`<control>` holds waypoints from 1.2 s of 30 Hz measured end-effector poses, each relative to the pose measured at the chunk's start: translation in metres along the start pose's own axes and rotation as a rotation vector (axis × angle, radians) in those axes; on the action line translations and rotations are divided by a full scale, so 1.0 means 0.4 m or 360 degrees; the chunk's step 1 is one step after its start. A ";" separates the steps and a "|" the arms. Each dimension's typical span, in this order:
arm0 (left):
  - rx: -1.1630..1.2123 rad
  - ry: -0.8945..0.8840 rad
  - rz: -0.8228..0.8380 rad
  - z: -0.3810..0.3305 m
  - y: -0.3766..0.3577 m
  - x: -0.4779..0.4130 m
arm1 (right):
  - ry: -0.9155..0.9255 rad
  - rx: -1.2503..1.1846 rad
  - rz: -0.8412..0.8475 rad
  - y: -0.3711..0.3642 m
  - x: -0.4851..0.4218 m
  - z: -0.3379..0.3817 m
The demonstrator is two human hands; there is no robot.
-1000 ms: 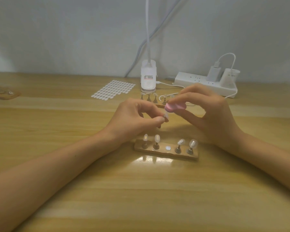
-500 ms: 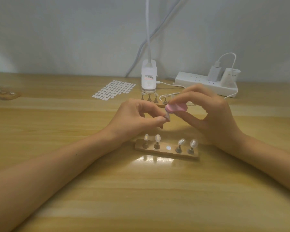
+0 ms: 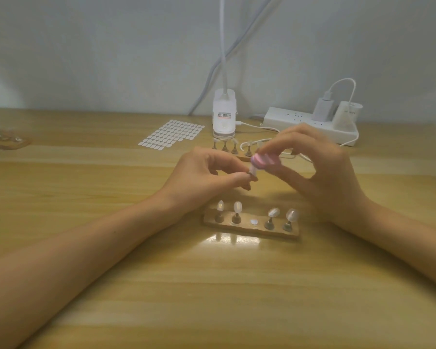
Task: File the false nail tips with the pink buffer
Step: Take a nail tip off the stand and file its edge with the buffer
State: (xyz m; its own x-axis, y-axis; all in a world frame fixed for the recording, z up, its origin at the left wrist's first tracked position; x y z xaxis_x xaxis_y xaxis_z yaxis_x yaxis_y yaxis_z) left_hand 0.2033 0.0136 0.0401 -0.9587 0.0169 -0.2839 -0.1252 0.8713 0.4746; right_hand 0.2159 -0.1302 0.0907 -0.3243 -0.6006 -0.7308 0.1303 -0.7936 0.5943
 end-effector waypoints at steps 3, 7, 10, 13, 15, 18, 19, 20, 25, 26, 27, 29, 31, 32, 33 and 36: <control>-0.0033 0.0044 -0.0047 0.008 0.007 -0.002 | 0.0042 0.0043 0.0132 -0.032 0.005 0.005; -0.0007 0.0043 -0.0009 0.006 0.002 -0.002 | 0.0043 0.0022 0.0027 -0.001 0.002 0.003; -0.0006 0.0067 -0.0027 0.012 0.005 -0.001 | 0.0101 0.0071 0.0124 -0.032 0.006 0.015; 0.0028 0.0046 0.0017 0.009 0.000 0.002 | -0.0005 0.0050 0.0019 0.001 0.001 -0.010; 0.0013 0.0032 0.0031 0.007 -0.001 0.001 | 0.0073 0.0028 0.0064 -0.006 0.006 0.007; 0.0022 0.0055 -0.0027 0.015 0.009 -0.004 | 0.0061 0.0052 0.0122 -0.022 0.007 0.007; 0.0026 0.0048 -0.0024 0.014 0.009 -0.004 | 0.0029 0.0053 0.0076 -0.011 0.006 0.000; 0.0017 0.0037 -0.0005 0.011 0.005 -0.004 | 0.0022 0.0049 0.0036 -0.002 0.005 -0.002; -0.0004 0.0053 0.0009 0.015 0.003 -0.003 | 0.0020 0.0075 0.0073 -0.014 0.004 -0.002; -0.0005 0.0051 0.0019 0.015 0.001 -0.002 | -0.0016 0.0069 0.0041 -0.004 0.002 -0.009; -0.0005 0.0047 0.0035 0.013 -0.002 0.000 | -0.0017 0.0056 0.0022 0.001 0.003 -0.008; -0.0002 0.0046 0.0038 0.013 -0.001 0.000 | 0.0076 0.0040 0.0069 -0.012 0.006 0.013; 0.0003 0.0062 0.0019 0.017 0.003 -0.002 | 0.0090 0.0061 0.0121 -0.025 0.009 0.017; 0.0008 0.0061 0.0025 0.018 0.002 -0.003 | 0.0046 0.0070 0.0091 -0.016 0.007 0.007; 0.0012 0.0053 0.0040 0.015 0.000 -0.003 | 0.0005 0.0071 0.0047 -0.004 0.004 -0.002; -0.0011 0.0043 0.0063 0.015 -0.005 -0.002 | 0.0089 0.0061 0.0064 -0.008 0.009 0.014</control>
State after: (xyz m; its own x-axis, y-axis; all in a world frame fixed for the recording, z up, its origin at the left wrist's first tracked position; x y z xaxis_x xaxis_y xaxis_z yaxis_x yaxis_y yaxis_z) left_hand 0.2058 0.0148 0.0346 -0.9696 0.0379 -0.2419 -0.0886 0.8667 0.4909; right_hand 0.2090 -0.1293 0.0879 -0.2664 -0.6372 -0.7232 0.1058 -0.7651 0.6351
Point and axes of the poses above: each hand's wrist, its own x-axis away from the middle knuckle, its own y-axis out of the back of the hand, z = x × y, the point moved 10 cm from there along -x, towards the middle knuckle, and after that the axes turned 7 degrees about -x, right-handed, at the moved point
